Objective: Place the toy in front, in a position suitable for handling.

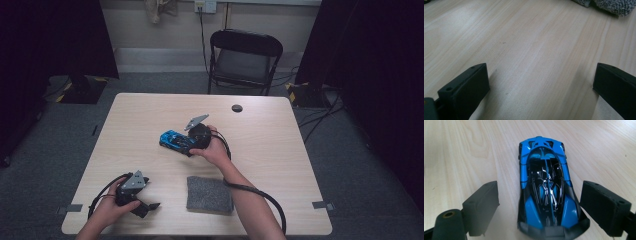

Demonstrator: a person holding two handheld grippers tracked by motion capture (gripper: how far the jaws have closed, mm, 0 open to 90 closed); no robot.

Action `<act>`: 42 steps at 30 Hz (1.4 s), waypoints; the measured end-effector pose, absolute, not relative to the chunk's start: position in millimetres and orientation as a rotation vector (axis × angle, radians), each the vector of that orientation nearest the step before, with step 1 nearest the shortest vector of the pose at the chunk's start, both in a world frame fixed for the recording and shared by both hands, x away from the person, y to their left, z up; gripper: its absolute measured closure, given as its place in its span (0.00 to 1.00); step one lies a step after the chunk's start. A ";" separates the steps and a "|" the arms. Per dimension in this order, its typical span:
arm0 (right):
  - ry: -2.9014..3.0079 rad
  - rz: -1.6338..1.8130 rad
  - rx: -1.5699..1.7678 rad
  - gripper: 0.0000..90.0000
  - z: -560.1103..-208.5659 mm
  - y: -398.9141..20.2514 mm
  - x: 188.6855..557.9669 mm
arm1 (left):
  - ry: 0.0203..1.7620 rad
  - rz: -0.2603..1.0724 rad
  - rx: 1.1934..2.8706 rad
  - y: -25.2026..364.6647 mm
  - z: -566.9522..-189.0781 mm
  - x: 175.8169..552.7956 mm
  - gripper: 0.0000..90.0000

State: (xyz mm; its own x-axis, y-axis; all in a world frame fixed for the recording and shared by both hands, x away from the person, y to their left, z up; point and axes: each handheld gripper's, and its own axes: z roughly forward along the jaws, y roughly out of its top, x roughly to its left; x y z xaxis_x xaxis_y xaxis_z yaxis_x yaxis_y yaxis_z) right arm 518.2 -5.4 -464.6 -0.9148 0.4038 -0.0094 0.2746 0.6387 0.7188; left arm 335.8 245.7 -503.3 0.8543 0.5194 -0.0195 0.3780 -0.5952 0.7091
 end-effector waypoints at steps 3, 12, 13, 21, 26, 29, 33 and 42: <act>2.687 1.133 0.575 0.17 -468.8 -1.2 524.0 | 0.646 0.242 2.275 245.6 -503.4 336.0 0.00; 2.704 1.123 0.606 0.17 -476.6 10.3 539.9 | 0.639 0.238 2.276 245.5 -503.4 336.7 0.00; 2.707 1.117 0.598 0.17 -477.4 11.9 540.6 | 0.638 0.238 2.276 245.5 -503.4 336.8 0.00; 2.728 1.111 0.586 0.17 -484.6 18.9 542.6 | 0.637 0.238 2.276 245.5 -503.4 336.9 0.00; 2.739 1.100 0.578 0.18 -488.1 22.8 540.5 | 0.637 0.238 2.276 245.5 -503.5 336.9 0.00; 2.730 1.111 0.588 0.18 -488.8 23.8 539.9 | 0.637 0.238 2.276 245.5 -503.5 336.9 0.00; 2.718 1.122 0.616 0.19 -491.0 24.5 539.4 | 0.637 0.238 2.276 245.5 -503.5 336.9 0.00; 2.705 1.103 0.617 0.20 -496.5 25.2 538.9 | 0.637 0.238 2.276 245.5 -503.5 336.9 0.00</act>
State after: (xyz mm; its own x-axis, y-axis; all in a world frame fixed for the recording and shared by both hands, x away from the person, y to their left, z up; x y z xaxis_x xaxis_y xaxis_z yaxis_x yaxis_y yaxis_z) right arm 538.9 25.2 -496.5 -0.9031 0.4293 0.0111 0.3147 0.6440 0.6974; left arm 336.9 245.5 -503.5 0.8589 0.5117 -0.0208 0.3727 -0.5967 0.7107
